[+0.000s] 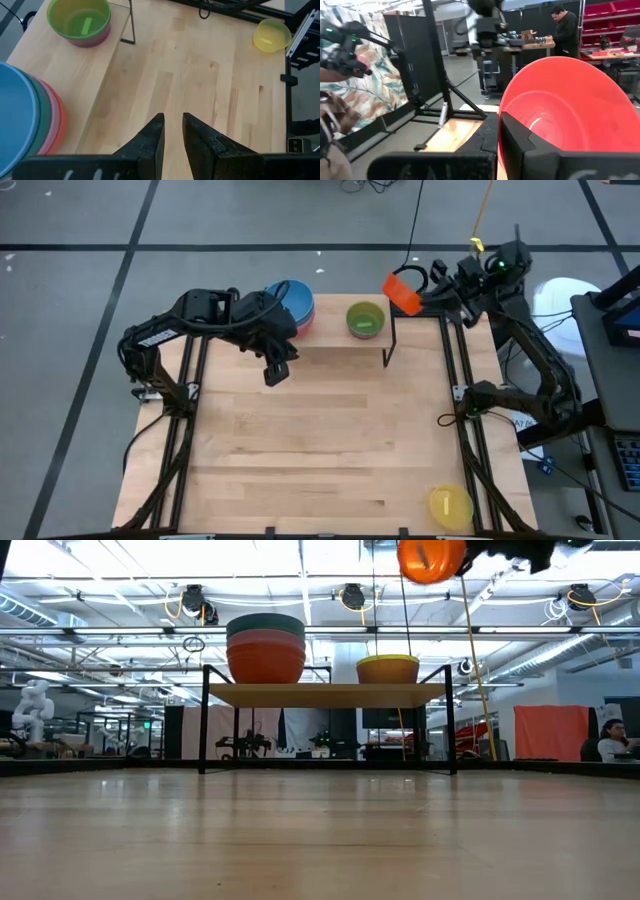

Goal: Place and stack bowls onto a shelf
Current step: Stack the orange bowl on top of the green bowl on the shelf

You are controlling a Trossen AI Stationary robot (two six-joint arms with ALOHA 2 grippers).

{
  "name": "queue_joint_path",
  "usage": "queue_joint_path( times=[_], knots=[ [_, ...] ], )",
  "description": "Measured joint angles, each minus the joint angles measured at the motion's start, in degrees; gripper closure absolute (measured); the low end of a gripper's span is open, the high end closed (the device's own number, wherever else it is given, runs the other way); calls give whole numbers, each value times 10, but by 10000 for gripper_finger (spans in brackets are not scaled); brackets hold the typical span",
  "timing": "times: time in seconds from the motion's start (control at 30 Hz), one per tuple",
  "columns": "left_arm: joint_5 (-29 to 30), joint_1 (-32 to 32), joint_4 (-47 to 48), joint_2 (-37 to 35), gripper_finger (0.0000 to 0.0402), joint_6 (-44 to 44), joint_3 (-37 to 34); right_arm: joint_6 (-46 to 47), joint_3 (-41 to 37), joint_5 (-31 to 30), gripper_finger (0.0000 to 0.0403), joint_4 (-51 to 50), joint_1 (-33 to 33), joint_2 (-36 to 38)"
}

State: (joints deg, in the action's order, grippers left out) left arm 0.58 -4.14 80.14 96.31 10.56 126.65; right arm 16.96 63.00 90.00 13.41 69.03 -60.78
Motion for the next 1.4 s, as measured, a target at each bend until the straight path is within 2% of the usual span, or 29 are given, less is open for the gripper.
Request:
queue_joint_path(
  times=[0.23,0.5,0.6,0.7,0.77,0.83,1.07,1.2,1.4],
  knots=[
    [0,0,0,0,330,-24,0,9,0,-2,403,-93,-37,91],
    [0,0,0,0,330,-45,0,-73,0,-90,403,-275,-63,182],
    [0,0,2,0,330,-49,0,-140,0,-156,403,-400,-66,209],
    [0,0,9,0,330,-58,0,-234,0,-276,403,-530,-74,229],
    [0,0,9,0,330,-59,0,-272,0,-350,403,-583,-83,235],
    [0,0,9,0,330,-62,0,-284,0,-402,403,-597,-95,238],
    [0,0,9,0,330,-64,0,-251,0,-502,403,-574,-142,217],
    [0,0,9,0,330,-63,0,-241,0,-528,403,-554,-184,174],
    [0,0,11,0,330,-56,0,-238,0,-559,403,-456,-259,99]
  ],
)
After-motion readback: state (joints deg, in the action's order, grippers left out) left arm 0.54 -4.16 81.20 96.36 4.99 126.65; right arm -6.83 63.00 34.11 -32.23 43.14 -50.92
